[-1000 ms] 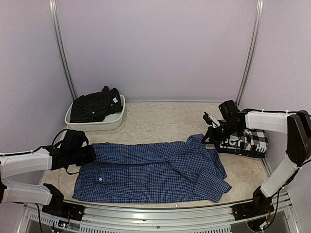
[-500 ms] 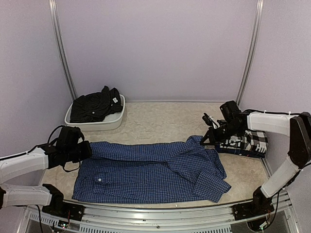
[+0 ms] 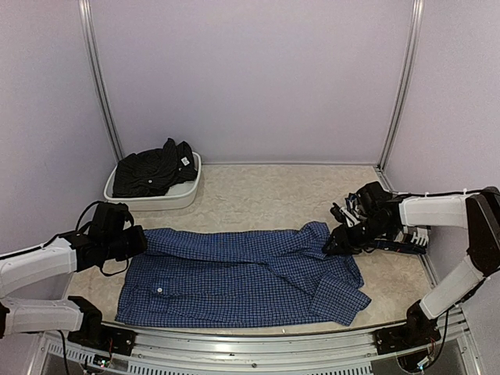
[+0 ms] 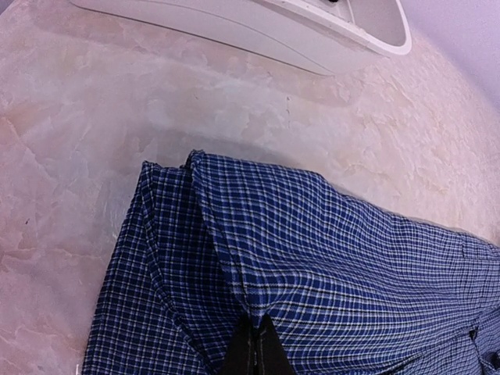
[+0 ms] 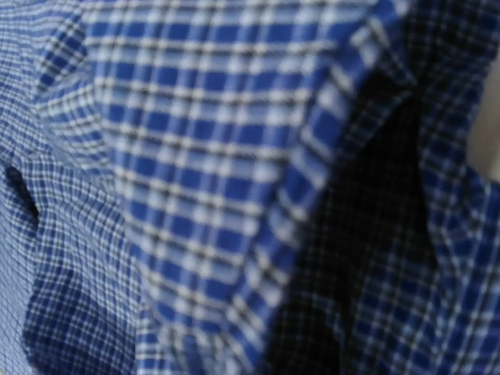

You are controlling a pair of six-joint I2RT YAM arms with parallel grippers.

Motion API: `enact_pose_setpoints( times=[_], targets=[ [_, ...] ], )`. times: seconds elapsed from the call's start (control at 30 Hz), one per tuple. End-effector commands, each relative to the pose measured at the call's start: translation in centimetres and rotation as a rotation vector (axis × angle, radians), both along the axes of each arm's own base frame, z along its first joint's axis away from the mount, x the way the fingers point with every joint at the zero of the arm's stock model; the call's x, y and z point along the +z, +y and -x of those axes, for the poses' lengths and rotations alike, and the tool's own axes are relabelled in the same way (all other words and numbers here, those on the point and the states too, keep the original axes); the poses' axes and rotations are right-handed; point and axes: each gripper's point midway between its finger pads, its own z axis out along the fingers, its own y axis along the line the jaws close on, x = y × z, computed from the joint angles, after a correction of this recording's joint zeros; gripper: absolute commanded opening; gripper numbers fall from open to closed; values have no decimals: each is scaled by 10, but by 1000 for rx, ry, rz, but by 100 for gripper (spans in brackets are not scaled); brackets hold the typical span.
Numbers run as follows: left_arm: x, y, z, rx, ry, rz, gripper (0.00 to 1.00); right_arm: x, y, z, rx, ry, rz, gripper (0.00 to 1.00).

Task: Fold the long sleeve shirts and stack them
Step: Smooth out the rectangle-folded shirt at the center of the board.

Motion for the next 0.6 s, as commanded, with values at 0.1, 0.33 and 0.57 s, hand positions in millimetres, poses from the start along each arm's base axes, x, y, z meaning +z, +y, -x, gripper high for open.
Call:
enact_pose_setpoints(
  times=[0.1,0.33,0.57],
  targets=[
    [0,0,-1,-10,-17,4,0,20,15,8,15,-89,-52,52],
    [1,-2,-2,-21,-21,9,0,24,21,14,54,-155,-3,59],
    [1,-4,-2,-26,-23,14,0,9,17,13,82,-157,93,59]
  ],
)
